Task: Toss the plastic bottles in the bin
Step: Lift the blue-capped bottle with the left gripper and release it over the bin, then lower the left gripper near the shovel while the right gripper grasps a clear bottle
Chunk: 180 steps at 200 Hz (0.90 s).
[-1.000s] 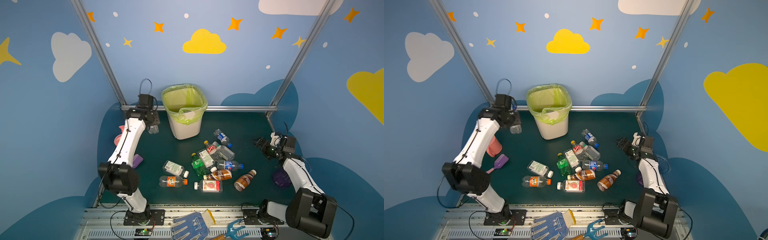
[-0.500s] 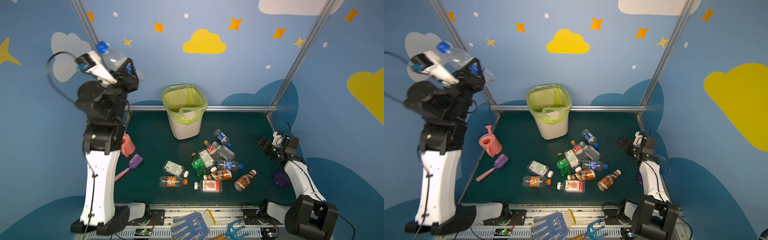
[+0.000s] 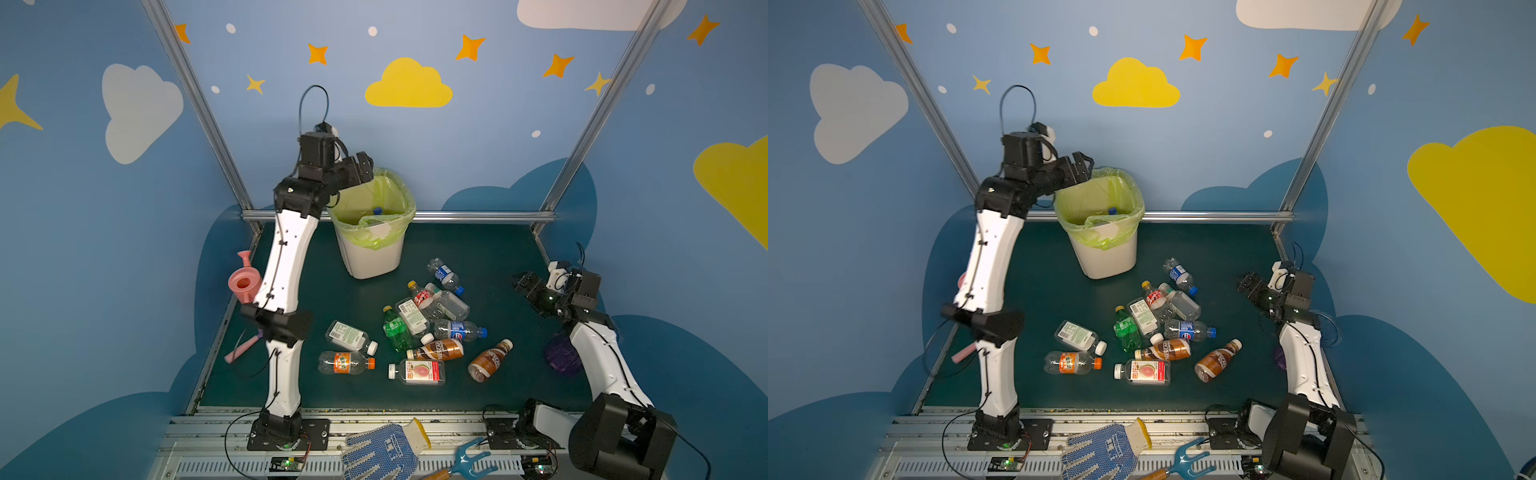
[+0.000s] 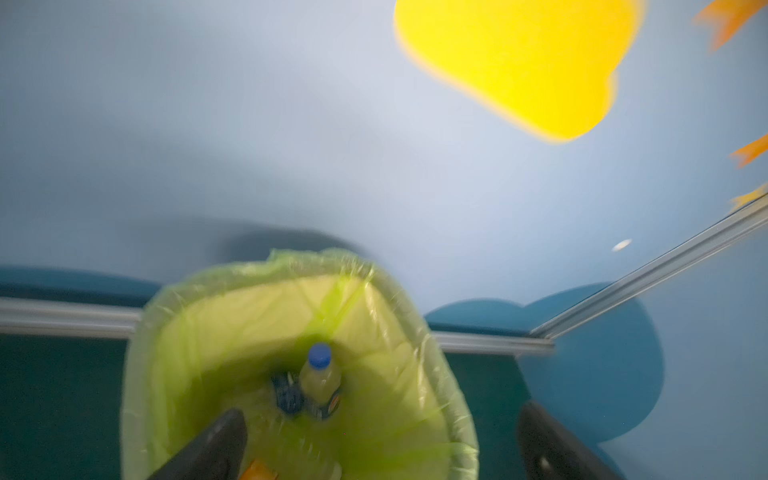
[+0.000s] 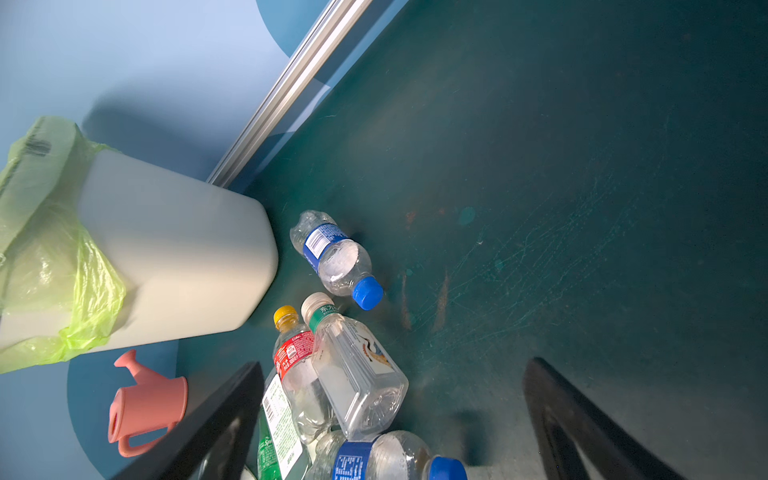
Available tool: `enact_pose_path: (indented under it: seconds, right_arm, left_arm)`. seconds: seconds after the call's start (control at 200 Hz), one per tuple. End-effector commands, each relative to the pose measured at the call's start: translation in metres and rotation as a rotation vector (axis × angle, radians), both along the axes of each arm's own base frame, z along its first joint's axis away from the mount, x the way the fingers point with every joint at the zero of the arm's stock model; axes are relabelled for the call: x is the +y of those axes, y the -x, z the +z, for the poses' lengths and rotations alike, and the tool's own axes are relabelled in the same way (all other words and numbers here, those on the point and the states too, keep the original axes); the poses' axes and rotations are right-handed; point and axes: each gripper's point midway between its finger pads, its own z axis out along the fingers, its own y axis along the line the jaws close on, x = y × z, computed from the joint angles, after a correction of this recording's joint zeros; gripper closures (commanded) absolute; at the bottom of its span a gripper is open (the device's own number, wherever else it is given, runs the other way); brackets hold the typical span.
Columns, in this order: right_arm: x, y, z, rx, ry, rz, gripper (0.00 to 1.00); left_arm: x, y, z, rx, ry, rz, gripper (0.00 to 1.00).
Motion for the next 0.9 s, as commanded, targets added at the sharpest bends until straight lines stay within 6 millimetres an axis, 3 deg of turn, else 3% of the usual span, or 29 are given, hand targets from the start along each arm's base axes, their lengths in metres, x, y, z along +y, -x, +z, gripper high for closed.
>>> enact_pose_path:
  seconds: [0.0,0.205,0.395,0.636,0.756,0.896]
  right_arm:
    - [0.001,0.002,-0.002,0.000,-0.016,-0.002,0.03]
    - [0.005,-0.006,0.005,-0.025,-0.026,0.036,0.03]
    - [0.021,-0.022,0.006,-0.010,-0.006,0.129,0.05]
    - [0.066,-0.053,0.000,0.032,0.130,0.307,0.07]
    - [0.095,-0.069,-0.014,0.075,0.204,0.404,0.09]
    - [0.129,-0.083,-0.041,0.163,0.322,0.537,0.13]
  left_arm:
    - [0.012,0.046,0.067,-0.239,0.025,0.014,0.00]
    - [0.041,0.063,0.010,-0.089,-0.059,0.130,0.00]
    - [0.080,0.089,-0.084,0.053,-0.062,0.253,0.00]
    - [0.147,0.139,-0.219,0.315,0.009,0.435,0.00]
    - [0.159,0.156,-0.278,0.451,0.055,0.471,0.00]
    - [0.159,0.169,-0.332,0.581,0.133,0.508,0.00]
